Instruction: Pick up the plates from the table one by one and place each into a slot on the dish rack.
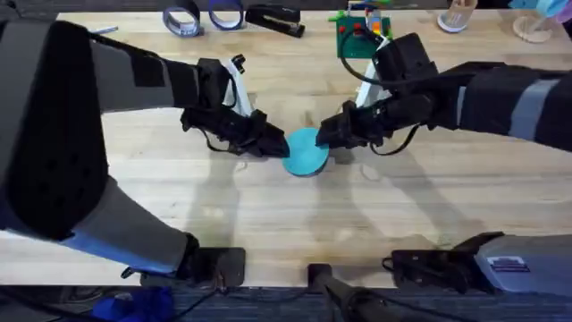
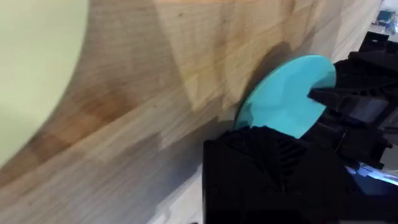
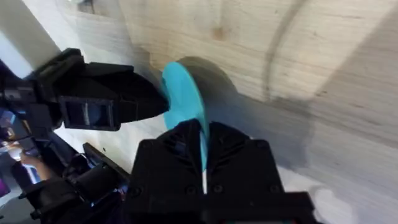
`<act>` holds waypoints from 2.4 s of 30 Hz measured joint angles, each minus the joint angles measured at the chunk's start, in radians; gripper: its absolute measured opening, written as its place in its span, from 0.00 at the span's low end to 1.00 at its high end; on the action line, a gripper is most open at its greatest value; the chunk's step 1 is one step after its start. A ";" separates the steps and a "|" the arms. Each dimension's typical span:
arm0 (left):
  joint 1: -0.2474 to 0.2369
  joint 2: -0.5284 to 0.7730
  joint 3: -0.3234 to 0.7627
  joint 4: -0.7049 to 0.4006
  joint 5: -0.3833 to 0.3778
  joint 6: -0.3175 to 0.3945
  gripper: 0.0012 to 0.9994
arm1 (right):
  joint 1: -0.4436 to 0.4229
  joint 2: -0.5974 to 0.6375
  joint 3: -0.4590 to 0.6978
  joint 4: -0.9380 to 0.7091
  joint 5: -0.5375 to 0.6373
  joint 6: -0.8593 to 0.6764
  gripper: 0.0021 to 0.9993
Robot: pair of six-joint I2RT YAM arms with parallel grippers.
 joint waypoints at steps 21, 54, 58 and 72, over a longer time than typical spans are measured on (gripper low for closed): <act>-0.005 -0.119 0.127 -0.086 -0.104 0.001 0.04 | 0.003 -0.008 0.027 -0.060 -0.014 -0.049 0.03; -0.005 -0.700 0.458 -0.602 -0.638 0.088 0.04 | 0.005 -0.317 0.489 -0.688 0.538 -0.312 0.03; -0.005 -0.703 0.513 -0.651 -0.690 0.104 0.04 | 0.005 -0.378 0.489 -0.710 0.618 -0.313 0.03; -0.005 -0.703 0.531 -0.682 -0.762 0.122 0.63 | 0.005 -0.487 0.489 -0.734 0.812 -0.308 0.03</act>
